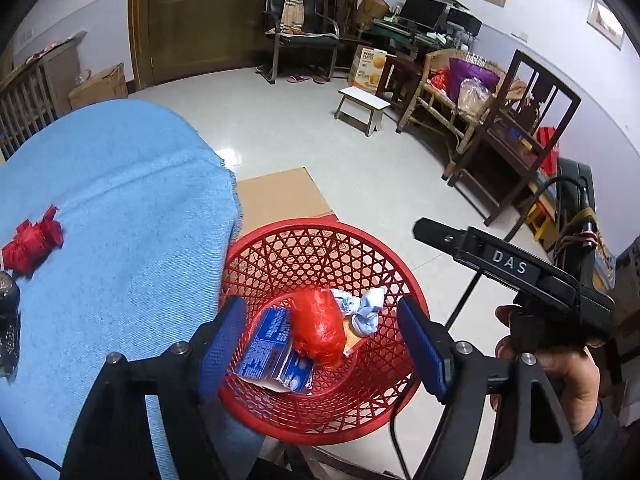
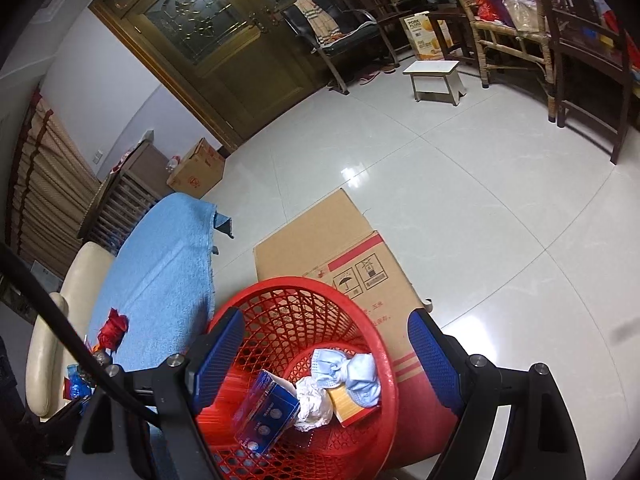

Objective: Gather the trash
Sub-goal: 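Release both items into the basket and move both open grippers back over the table, then grasp the black plastic bag with the right gripper and lift it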

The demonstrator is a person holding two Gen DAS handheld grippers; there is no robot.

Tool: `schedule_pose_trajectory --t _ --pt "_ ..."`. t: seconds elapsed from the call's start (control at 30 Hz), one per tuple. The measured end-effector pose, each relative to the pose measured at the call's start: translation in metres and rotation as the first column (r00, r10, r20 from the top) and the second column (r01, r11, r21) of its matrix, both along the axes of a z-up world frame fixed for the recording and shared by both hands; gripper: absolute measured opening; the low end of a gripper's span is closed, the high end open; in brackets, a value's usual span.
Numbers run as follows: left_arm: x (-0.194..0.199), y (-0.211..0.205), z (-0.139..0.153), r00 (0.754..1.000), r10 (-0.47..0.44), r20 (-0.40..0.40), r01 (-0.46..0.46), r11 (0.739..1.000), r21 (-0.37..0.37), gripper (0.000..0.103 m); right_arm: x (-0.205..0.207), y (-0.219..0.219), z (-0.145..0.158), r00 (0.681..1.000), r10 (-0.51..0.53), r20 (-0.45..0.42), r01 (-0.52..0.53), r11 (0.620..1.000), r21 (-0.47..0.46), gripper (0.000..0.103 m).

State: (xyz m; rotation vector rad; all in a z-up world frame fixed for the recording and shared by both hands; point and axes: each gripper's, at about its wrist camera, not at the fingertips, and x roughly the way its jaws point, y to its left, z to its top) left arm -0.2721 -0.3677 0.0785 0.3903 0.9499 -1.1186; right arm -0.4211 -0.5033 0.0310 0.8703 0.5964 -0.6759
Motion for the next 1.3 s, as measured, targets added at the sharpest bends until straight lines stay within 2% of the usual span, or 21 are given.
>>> schedule_pose_trajectory --t 0.1,0.17,0.33,0.53,0.67,0.8,1.0,1.17,1.3 --pt "0.018 0.018 0.006 0.998 0.057 -0.024 -0.058 0.998 -0.03 0.078 -0.001 -0.001 0.001 1.0 -0.003 -0.007 0.003 1.0 -0.003 0.086" --pt "0.036 0.037 0.01 0.991 0.128 -0.041 -0.13 0.99 -0.053 0.078 0.0 0.0 0.001 1.0 -0.004 -0.007 0.004 1.0 -0.003 0.086" --pt "0.078 0.096 0.013 0.951 0.297 -0.09 -0.305 0.948 -0.096 0.078 0.014 0.012 0.006 0.999 0.035 -0.009 -0.035 0.999 -0.014 0.086" --pt "0.109 0.175 0.003 0.873 0.475 -0.112 -0.486 0.868 -0.102 0.078 0.047 0.037 0.017 0.994 0.113 -0.016 -0.113 0.993 -0.04 0.086" --pt "0.126 0.228 -0.01 0.804 0.576 -0.144 -0.591 0.802 -0.091 0.078 0.074 0.059 0.022 0.983 0.18 -0.031 -0.182 0.982 -0.059 0.086" --pt "0.136 0.271 -0.017 0.749 0.642 -0.164 -0.66 0.745 -0.094 0.078 0.102 0.085 0.028 0.968 0.249 -0.044 -0.252 0.965 -0.073 0.086" --pt "0.142 0.311 -0.02 0.685 0.709 -0.165 -0.727 0.68 -0.097 0.078 0.143 0.126 0.03 0.932 0.356 -0.075 -0.361 0.929 -0.082 0.086" --pt "0.146 0.331 -0.02 0.649 0.749 -0.136 -0.761 0.64 -0.106 0.078 0.173 0.155 0.033 0.899 0.429 -0.088 -0.436 0.896 -0.088 0.086" --pt "0.151 0.339 -0.026 0.627 0.764 -0.152 -0.779 0.619 -0.1 0.078 0.196 0.176 0.035 0.87 0.484 -0.095 -0.492 0.866 -0.092 0.086"
